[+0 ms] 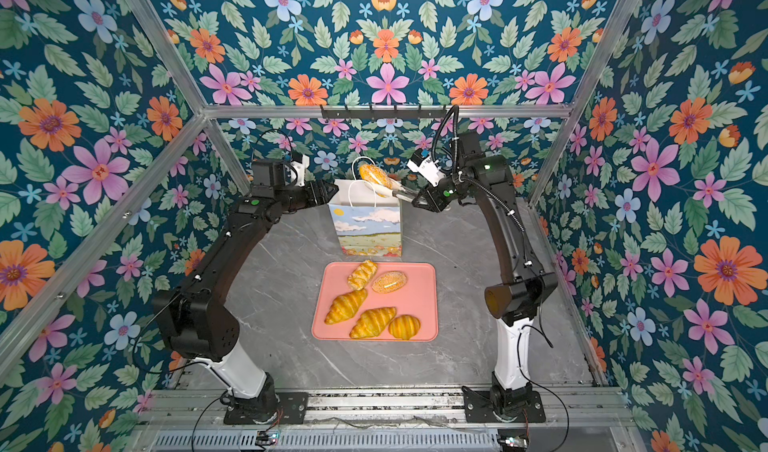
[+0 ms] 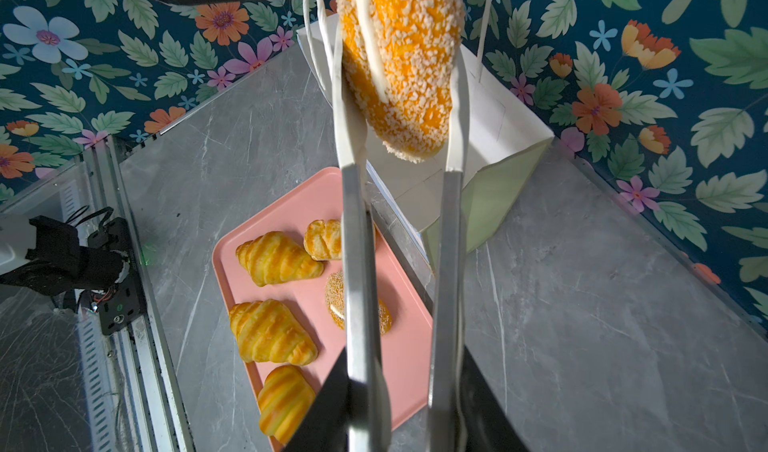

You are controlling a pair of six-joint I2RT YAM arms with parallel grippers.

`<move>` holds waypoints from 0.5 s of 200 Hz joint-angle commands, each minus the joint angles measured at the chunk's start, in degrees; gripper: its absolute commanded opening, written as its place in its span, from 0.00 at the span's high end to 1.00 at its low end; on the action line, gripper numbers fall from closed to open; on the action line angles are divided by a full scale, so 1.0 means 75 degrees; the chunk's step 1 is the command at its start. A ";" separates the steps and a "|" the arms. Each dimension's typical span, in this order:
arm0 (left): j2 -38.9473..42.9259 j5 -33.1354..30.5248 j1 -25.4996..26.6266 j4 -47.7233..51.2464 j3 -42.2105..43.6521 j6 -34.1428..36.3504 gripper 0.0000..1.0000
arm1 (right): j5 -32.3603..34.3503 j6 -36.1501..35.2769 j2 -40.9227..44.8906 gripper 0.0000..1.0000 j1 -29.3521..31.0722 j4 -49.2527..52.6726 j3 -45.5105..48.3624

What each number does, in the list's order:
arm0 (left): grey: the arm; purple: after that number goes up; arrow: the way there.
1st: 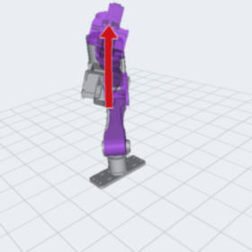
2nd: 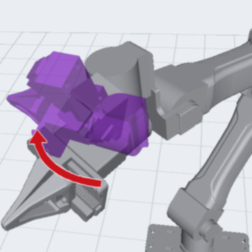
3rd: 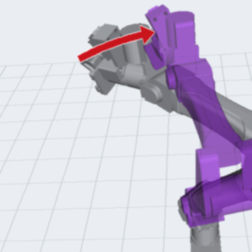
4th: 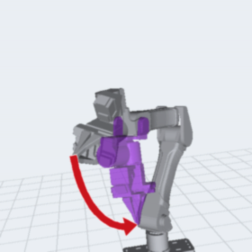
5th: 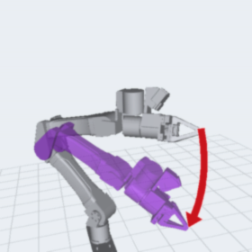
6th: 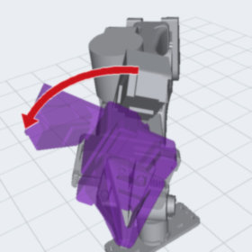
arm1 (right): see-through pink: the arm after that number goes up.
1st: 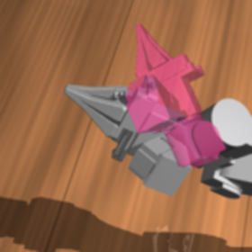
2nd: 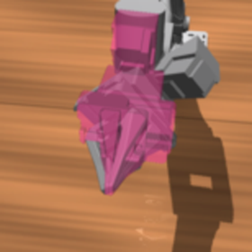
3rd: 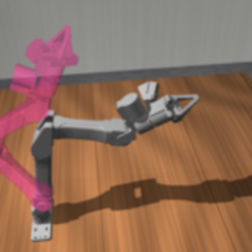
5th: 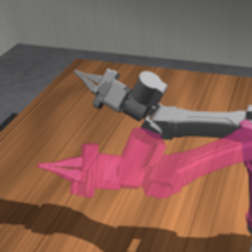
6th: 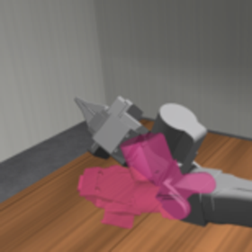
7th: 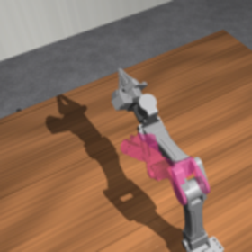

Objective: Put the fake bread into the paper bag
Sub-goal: 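Carry the bun in the tongs with the right gripper over the paper bag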

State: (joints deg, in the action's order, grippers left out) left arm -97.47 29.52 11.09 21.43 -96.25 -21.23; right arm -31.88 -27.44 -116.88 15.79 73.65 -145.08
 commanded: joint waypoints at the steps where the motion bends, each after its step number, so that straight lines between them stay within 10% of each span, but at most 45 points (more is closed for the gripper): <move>1: -0.0034 0.0141 -0.0002 0.0059 -0.0068 -0.0005 0.24 | -0.0239 -0.0342 -0.0105 0.67 0.0004 0.0156 -0.0137; 100: -0.0486 0.0360 0.0008 0.0067 -0.0419 -0.0227 0.27 | -0.0174 -0.0686 -0.0726 0.67 0.0004 0.0329 -0.0671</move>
State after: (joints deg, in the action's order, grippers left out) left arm -100.82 31.38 11.14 21.91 -98.72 -22.52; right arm -31.94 -30.55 -121.89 15.79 76.01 -149.32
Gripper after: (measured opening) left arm 0.730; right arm 0.336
